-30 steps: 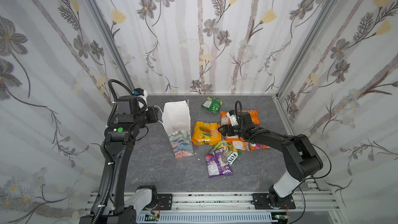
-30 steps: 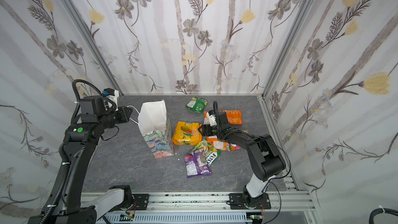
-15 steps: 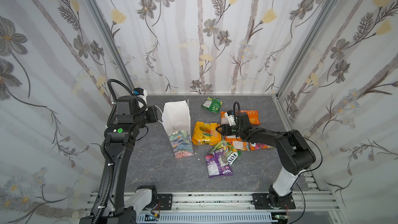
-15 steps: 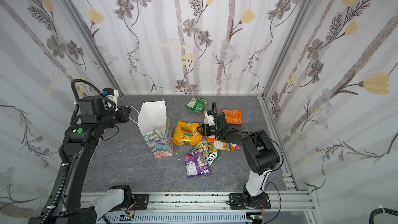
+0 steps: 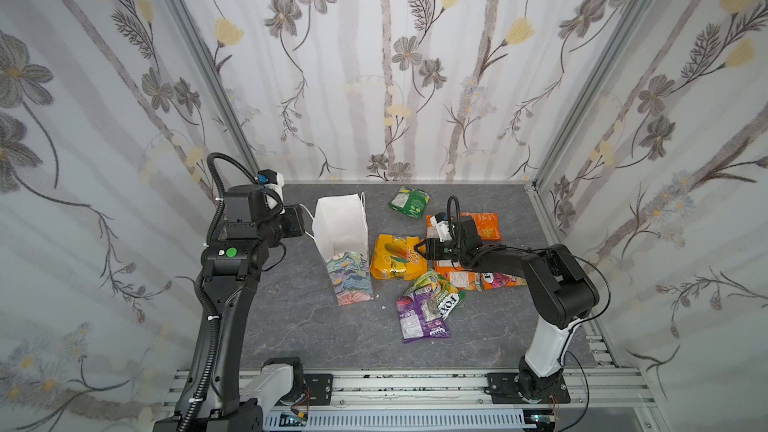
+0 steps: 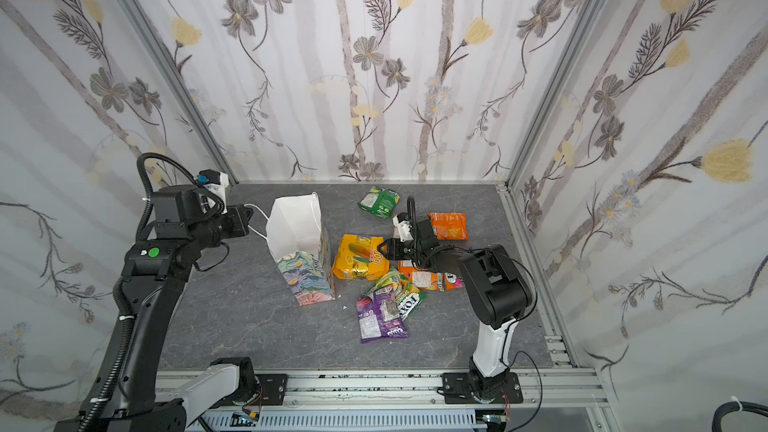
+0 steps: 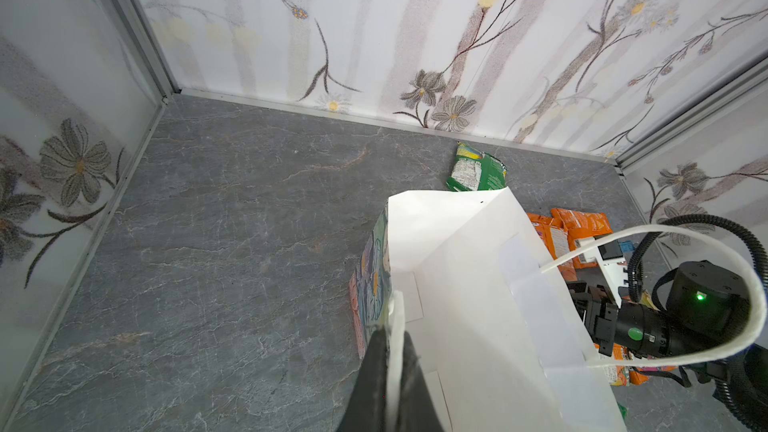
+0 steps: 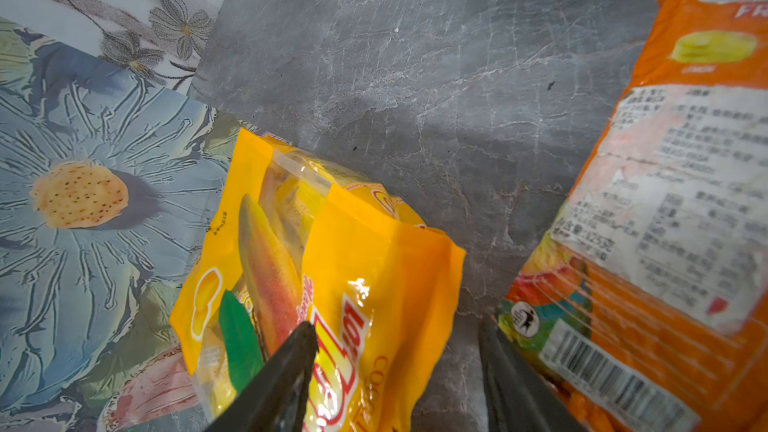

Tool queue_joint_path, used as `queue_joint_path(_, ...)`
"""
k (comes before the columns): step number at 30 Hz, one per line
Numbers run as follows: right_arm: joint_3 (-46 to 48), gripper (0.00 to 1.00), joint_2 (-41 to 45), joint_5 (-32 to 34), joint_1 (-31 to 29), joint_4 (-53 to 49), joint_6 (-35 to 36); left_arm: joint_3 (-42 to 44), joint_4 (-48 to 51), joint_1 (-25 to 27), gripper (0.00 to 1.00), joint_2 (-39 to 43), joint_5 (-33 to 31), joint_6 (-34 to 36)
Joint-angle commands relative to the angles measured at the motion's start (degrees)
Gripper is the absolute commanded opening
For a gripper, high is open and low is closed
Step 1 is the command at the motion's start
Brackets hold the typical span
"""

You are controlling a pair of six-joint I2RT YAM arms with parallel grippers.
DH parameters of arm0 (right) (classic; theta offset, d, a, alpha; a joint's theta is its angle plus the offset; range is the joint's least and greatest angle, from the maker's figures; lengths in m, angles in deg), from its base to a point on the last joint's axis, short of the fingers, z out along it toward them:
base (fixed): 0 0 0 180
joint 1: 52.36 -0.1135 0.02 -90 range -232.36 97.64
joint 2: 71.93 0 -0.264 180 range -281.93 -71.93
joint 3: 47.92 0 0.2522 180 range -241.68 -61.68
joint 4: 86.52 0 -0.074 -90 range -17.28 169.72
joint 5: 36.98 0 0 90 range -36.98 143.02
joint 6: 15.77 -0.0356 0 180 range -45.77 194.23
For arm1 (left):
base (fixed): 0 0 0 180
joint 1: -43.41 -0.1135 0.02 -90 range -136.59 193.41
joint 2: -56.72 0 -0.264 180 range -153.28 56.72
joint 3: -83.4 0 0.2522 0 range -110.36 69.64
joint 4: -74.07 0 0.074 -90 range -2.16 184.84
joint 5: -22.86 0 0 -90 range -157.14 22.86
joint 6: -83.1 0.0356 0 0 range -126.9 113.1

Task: Place the snacks into the paper bag
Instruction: 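Lower the right gripper onto the yellow '100' mango bag and close on it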

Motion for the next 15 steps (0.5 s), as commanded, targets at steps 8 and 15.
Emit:
queue_joint_path(8, -1.41, 0.55, -2.30, -1.68, -0.82, 3.34, -1.19, 0.11, -1.54, -0.02, 0.07, 0.35, 0.58, 0.33)
queue_joint_path(15, -1.31, 0.35, -3.08, -2.24, -1.04, 4.51, -1.98, 0.61, -1.90, -0.01, 0.06, 0.04, 0.97, -0.17)
